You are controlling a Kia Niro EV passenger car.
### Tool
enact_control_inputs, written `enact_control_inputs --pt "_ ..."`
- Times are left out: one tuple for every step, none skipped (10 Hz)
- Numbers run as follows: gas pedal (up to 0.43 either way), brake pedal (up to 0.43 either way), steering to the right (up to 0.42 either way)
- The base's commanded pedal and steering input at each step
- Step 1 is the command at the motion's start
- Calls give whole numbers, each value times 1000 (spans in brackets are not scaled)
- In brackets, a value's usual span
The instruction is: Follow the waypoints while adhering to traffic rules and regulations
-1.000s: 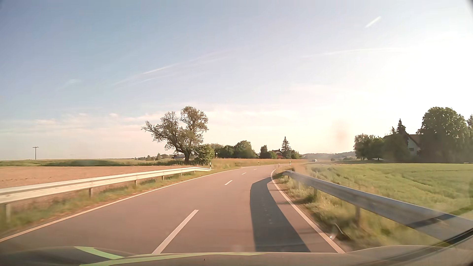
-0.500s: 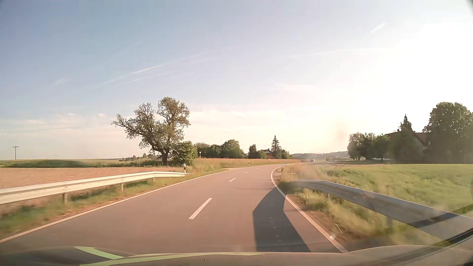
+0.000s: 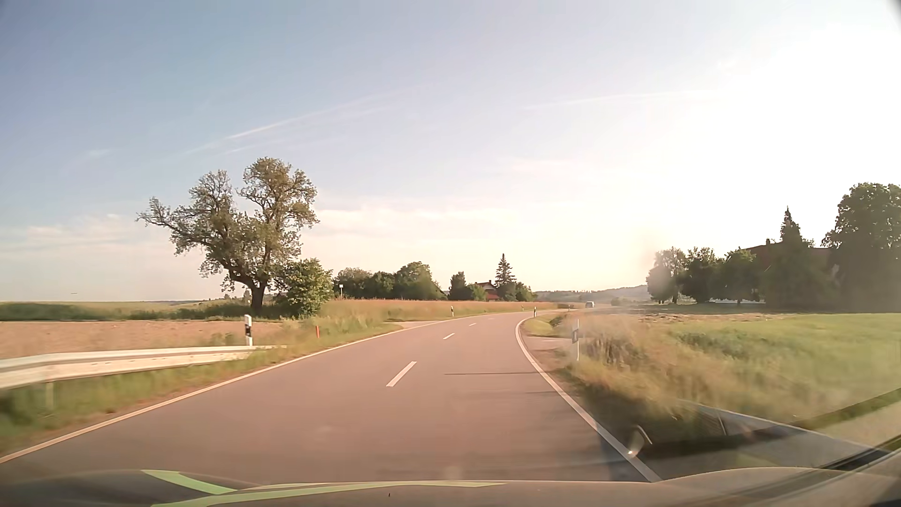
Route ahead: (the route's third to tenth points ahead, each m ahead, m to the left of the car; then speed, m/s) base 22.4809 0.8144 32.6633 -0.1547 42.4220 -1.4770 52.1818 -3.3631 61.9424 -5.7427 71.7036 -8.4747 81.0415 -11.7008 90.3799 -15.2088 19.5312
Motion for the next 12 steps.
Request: enact_control_inputs --pt "209 0 25" --pt "209 0 25" --pt "209 0 25" --pt "209 0 25" --pt "209 0 25" --pt "209 0 25" --pt "209 0 25" --pt "209 0 25" --pt "209 0 25" --pt "209 0 24" --pt "209 0 24" --pt "209 0 24"
